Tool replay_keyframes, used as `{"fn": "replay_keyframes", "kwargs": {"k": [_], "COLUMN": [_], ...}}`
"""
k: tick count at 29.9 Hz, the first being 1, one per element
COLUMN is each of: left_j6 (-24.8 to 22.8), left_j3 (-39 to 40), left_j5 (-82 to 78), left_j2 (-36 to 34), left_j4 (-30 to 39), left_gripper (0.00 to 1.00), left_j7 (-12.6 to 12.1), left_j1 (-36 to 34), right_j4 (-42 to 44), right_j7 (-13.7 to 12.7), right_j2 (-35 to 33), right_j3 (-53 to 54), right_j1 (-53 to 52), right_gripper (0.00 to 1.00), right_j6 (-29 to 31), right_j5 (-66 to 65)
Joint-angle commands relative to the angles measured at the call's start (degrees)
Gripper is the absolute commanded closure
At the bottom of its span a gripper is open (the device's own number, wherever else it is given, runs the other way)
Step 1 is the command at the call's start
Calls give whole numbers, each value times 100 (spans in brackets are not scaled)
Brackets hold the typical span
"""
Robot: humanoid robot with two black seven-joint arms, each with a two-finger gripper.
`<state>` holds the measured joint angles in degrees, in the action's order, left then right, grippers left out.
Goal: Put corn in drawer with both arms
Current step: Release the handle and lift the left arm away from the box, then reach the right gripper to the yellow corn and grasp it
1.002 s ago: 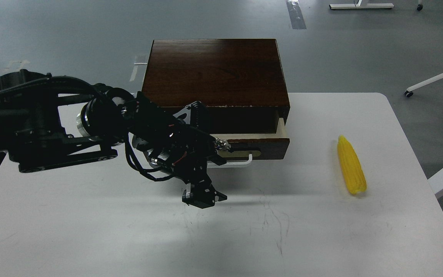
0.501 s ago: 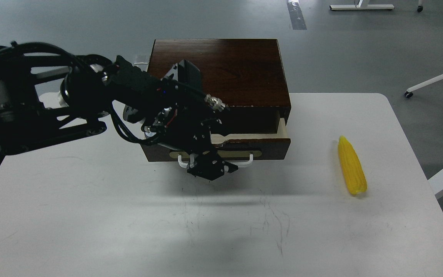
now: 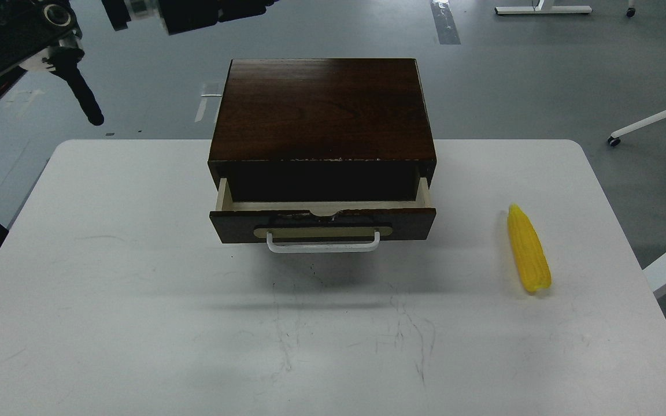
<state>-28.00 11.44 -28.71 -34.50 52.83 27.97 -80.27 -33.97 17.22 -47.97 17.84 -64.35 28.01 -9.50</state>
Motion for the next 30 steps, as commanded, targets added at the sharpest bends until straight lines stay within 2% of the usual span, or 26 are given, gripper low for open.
{"fn": "replay_keyframes", "kwargs": {"k": [1, 6, 8, 10, 12, 14, 24, 26, 30], "left_j6": [0, 0, 0, 0, 0, 0, 0, 0, 0], "left_j3": [104, 499, 736, 904, 1219, 1369, 1545, 1607, 1607], "left_j5": [1486, 2841, 3202, 3372, 3459, 3460, 3468, 3468, 3468], "left_j2": [179, 566, 585, 567, 550, 532, 541, 532, 523], "left_j4": [-946, -1967, -2101, -2101, -2101, -2101, -2101, -2101, -2101], "left_gripper": [2, 2, 2, 2, 2, 2, 2, 2, 2], "left_j7": [3, 3, 3, 3, 3, 3, 3, 3, 3], "left_j1": [230, 686, 915, 1092, 1346, 1434, 1488, 1488, 1496], "right_j4": [-66, -513, -864, -1121, -1489, -1534, -1543, -1543, -1534], "right_j7": [-17, -17, -43, -114, -393, -491, -536, -536, -544], "right_j2": [7, 51, 51, 51, 16, 33, 288, 437, 578], "right_j3": [-403, -1000, -1299, -1538, -1932, -2082, -2584, -2698, -2751], "right_j1": [-52, -96, -87, -87, -96, -96, -8, -8, 27], "right_gripper": [0, 0, 0, 0, 0, 0, 0, 7, 8], "right_j6": [-1, -1, -24, -252, -533, -621, -797, -850, -920], "right_j5": [-1357, -2992, -3573, -3875, -4208, -4262, -5000, -5123, -5132]}}
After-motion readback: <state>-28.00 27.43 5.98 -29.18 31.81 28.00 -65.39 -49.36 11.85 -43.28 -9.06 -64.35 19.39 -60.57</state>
